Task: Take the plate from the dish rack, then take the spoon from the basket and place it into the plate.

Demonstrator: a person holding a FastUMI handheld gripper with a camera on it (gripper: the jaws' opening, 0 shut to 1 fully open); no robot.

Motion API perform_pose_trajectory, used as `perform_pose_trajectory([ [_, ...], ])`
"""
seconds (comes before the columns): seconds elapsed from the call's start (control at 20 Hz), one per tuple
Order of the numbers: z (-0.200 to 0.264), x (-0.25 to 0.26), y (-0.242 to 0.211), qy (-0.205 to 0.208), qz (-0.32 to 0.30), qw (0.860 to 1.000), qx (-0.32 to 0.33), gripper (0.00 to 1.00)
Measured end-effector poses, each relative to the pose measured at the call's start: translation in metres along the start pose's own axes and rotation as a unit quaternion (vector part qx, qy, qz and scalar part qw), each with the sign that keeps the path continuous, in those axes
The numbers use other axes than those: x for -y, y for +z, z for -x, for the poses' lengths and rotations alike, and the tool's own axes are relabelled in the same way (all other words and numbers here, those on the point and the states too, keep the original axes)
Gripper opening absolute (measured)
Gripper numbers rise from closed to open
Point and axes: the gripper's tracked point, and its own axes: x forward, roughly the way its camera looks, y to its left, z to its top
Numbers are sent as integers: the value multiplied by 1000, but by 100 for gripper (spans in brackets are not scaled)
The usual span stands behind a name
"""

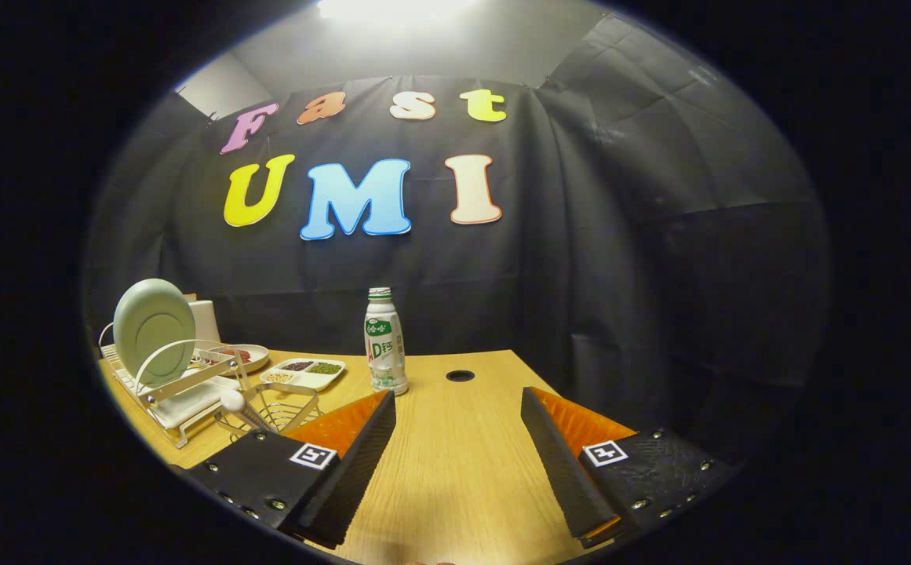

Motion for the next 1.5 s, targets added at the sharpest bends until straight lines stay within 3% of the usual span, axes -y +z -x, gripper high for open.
perform_pose_trajectory([
  [0.25,56,16,52,-39,13,999,-3,98],
  [0.6,113,-55,113,7,38,999,-21,98],
  [1.0,91,-213,158,67,4,998,-16,98],
  [1.5,22,-370,114,112,-93,982,-118,99],
])
